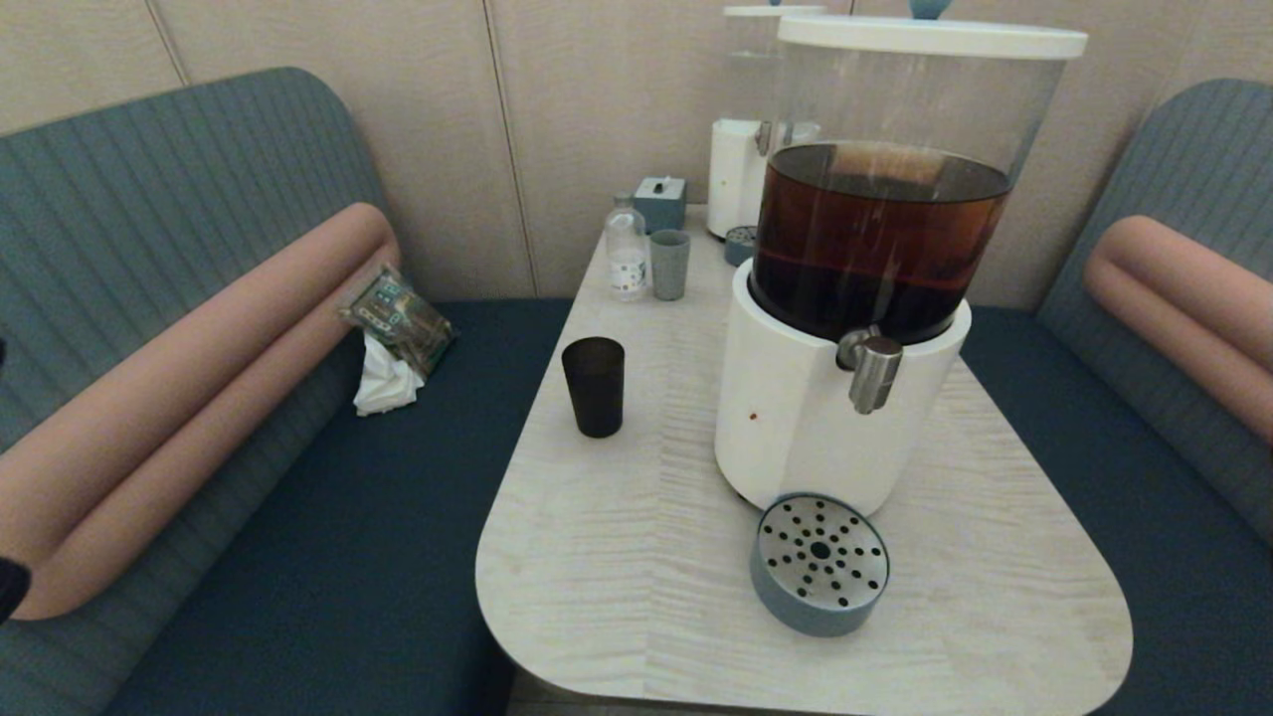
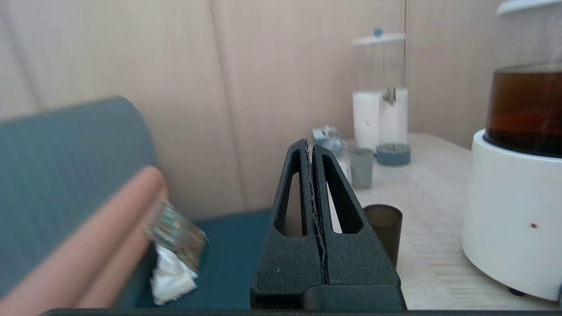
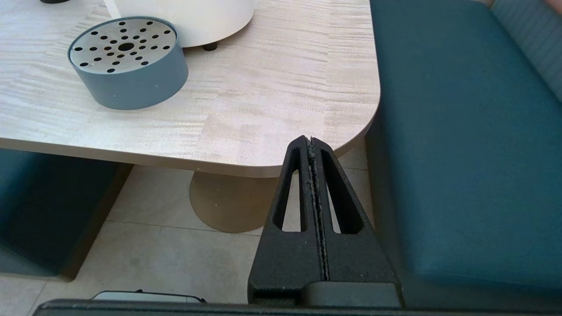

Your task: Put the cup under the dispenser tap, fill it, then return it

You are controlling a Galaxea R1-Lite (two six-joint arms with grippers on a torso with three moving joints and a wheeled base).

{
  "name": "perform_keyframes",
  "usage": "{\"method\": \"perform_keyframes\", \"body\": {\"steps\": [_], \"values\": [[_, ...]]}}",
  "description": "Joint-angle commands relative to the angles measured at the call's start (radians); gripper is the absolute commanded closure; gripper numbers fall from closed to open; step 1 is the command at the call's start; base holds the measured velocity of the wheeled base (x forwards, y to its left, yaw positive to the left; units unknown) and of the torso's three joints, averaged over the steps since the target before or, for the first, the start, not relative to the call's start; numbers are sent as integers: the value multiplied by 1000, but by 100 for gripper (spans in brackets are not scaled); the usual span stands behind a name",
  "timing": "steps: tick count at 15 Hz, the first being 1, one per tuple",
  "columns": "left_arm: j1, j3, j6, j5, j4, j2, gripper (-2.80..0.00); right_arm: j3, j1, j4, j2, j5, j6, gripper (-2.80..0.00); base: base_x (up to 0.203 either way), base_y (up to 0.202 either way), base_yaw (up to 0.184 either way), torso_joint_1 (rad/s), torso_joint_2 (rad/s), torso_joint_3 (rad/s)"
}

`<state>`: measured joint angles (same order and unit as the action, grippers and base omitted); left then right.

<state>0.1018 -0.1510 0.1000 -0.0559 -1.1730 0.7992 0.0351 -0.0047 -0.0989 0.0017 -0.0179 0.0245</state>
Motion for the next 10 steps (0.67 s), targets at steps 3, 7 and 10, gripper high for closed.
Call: {"method": "perform_keyframes", "body": {"steps": [3, 7, 10], "values": [[-57, 102, -1, -6, 101, -351, 0, 0, -1, -1, 1, -1, 0, 0, 0, 0, 0, 0, 0, 0], [-77, 126, -2, -4, 231, -540, 0, 0, 0, -1, 1, -1, 0, 0, 0, 0, 0, 0, 0, 0], [-111, 143, -1, 3, 268, -603, 0, 0, 0, -1, 1, -1, 0, 0, 0, 0, 0, 0, 0, 0]]}}
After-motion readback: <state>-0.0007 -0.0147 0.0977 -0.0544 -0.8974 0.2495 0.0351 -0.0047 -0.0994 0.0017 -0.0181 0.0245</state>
